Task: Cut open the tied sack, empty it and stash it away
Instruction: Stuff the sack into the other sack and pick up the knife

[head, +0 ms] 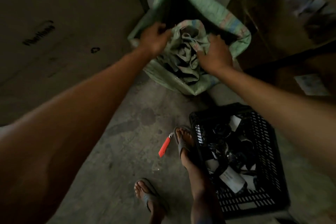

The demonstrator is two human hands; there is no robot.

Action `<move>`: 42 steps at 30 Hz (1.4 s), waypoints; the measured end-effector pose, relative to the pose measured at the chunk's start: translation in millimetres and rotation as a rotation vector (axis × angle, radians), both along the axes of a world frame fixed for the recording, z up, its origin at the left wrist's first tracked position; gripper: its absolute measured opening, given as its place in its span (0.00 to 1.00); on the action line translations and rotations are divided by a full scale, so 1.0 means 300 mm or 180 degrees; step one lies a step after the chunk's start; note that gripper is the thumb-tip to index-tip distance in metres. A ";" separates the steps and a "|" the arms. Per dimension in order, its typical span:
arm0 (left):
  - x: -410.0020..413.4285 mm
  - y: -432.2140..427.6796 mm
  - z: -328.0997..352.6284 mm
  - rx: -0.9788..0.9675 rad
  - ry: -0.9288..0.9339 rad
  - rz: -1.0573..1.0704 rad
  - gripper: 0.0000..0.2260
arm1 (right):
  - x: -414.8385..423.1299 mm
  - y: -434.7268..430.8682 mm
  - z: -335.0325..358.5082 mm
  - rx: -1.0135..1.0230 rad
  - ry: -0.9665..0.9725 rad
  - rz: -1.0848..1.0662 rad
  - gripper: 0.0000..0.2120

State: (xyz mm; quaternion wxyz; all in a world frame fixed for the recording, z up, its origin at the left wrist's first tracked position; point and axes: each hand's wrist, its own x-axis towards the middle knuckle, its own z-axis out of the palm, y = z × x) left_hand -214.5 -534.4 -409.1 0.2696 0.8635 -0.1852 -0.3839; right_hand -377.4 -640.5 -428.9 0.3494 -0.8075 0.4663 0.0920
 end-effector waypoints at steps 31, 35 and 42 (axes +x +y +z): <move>-0.835 1.799 -1.136 0.1544 0.0423 0.0151 0.39 | -0.446 1.495 -1.015 0.0657 0.2193 0.0150 0.29; -0.852 1.785 -1.272 0.1513 0.0122 0.0206 0.41 | -0.475 1.512 -1.204 0.0718 0.2104 -0.0311 0.38; -0.903 1.741 -1.381 0.1489 -0.0006 0.0309 0.40 | -0.509 1.472 -1.298 0.0153 0.2100 -0.0072 0.27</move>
